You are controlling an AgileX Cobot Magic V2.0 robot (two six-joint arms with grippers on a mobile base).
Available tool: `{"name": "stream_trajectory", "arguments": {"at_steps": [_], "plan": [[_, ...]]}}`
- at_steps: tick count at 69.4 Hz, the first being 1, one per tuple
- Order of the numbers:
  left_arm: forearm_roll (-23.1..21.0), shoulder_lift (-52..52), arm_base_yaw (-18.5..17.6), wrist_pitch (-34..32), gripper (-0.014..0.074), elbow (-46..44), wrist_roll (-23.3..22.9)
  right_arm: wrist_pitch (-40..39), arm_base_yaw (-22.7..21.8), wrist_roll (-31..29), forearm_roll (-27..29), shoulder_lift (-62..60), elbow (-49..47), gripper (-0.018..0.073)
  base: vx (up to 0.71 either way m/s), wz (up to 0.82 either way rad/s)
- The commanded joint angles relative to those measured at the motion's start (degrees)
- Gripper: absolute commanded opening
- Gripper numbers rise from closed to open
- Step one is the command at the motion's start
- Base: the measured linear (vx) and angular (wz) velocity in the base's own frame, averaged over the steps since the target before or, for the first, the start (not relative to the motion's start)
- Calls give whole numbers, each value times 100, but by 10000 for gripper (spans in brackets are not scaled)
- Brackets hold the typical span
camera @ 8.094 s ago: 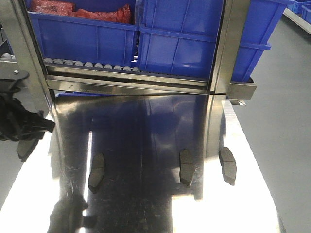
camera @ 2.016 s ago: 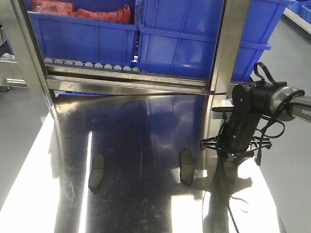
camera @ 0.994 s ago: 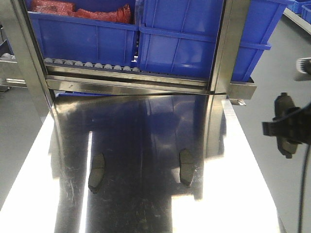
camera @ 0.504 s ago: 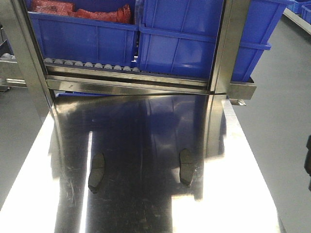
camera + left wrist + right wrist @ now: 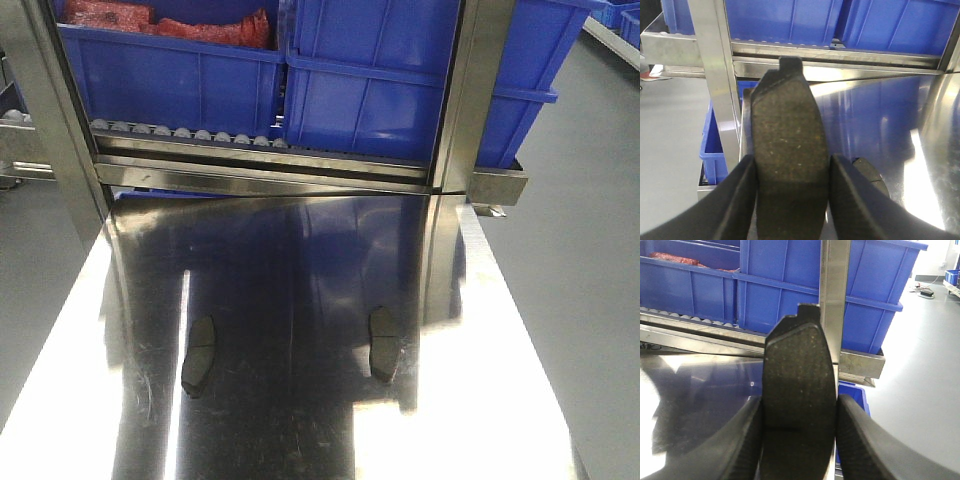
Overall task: Move and align brake pads A on conveyor
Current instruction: 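Lift the brake pad with the right gripper away from the table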
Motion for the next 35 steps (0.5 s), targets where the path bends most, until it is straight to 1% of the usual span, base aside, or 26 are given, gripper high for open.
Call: {"name": "stream_trajectory", "arguments": {"at_steps": [1,35], "plan": [[-57,-6,-26,-559,-6,-168,-24,-588,-30,-32,-71,28,-183,-4,0,0],[-57,-6,-26,-559,-6,-168,-24,-588,-30,-32,-76,28,-183,-4,0,0]]}}
